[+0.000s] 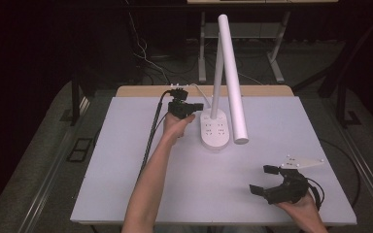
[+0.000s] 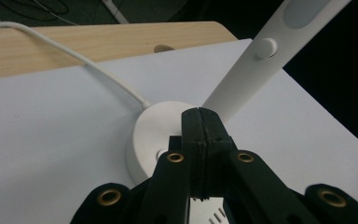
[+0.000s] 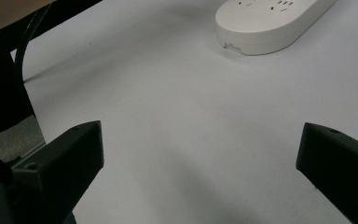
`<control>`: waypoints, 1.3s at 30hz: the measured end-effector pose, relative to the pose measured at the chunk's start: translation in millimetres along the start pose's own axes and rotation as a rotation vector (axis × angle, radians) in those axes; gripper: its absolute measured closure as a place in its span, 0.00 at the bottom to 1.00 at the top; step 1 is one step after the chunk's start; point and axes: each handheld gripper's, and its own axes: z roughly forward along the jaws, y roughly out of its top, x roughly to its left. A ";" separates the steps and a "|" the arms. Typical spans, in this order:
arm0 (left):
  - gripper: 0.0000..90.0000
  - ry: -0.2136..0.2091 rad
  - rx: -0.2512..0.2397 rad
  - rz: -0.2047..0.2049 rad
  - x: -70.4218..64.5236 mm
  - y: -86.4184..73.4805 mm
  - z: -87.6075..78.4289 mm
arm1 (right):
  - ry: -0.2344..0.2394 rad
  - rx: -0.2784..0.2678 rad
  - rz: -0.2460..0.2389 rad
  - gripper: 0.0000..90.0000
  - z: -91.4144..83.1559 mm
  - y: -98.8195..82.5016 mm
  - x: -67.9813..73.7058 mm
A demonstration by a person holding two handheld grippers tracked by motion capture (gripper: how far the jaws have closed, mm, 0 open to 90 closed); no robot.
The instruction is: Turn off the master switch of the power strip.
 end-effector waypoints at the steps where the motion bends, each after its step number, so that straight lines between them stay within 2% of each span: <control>1: 0.95 -0.005 -0.004 0.003 0.4 -0.2 -3.9 | 0.000 0.000 -0.001 0.00 -0.1 0.0 0.0; 5: 0.83 -0.020 -0.021 0.018 2.3 -0.4 -18.6 | 0.000 -0.001 -0.002 0.00 0.2 0.0 0.3; 8: 0.78 -0.032 -0.022 0.036 3.3 -0.9 -29.7 | 0.000 0.000 -0.003 0.00 0.5 0.0 0.3; 9: 0.75 -0.031 -0.030 0.038 3.2 -1.3 -33.1 | -0.001 0.000 -0.002 0.00 0.5 0.0 0.3; 10: 0.66 -0.034 -0.035 0.033 3.2 -1.7 -36.9 | -0.001 -0.001 -0.001 0.00 0.2 0.0 0.1; 12: 0.64 -0.040 -0.039 0.021 3.5 -2.8 -43.6 | 0.000 -0.001 0.000 0.00 0.1 0.0 0.1; 18: 0.42 -0.093 -0.058 0.022 3.4 -11.0 -61.5 | -0.001 -0.004 0.003 0.00 -0.9 -0.1 0.3; 19: 0.36 -0.103 -0.061 0.026 3.5 -12.7 -64.0 | -0.001 -0.007 0.003 0.00 -1.0 -0.2 0.1; 20: 0.36 -0.103 -0.061 0.026 3.1 -14.6 -66.5 | -0.001 -0.007 0.003 0.00 -1.0 -0.2 0.1; 28: 0.13 -0.111 -0.048 0.058 0.0 -32.5 -87.2 | 0.000 -0.011 0.002 0.00 -1.6 0.0 0.2; 30: 0.07 -0.096 -0.052 0.082 -2.6 -37.6 -92.8 | 0.000 -0.008 0.005 0.00 -1.5 0.0 0.6; 33: 0.00 -0.091 -0.039 0.090 -4.9 -44.4 -99.0 | -0.004 -0.013 0.003 0.00 -2.6 -0.1 0.1; 39: 0.00 -0.076 -0.042 0.121 -14.3 -57.3 -114.9 | -0.010 -0.021 0.007 0.00 -4.4 -0.4 -0.5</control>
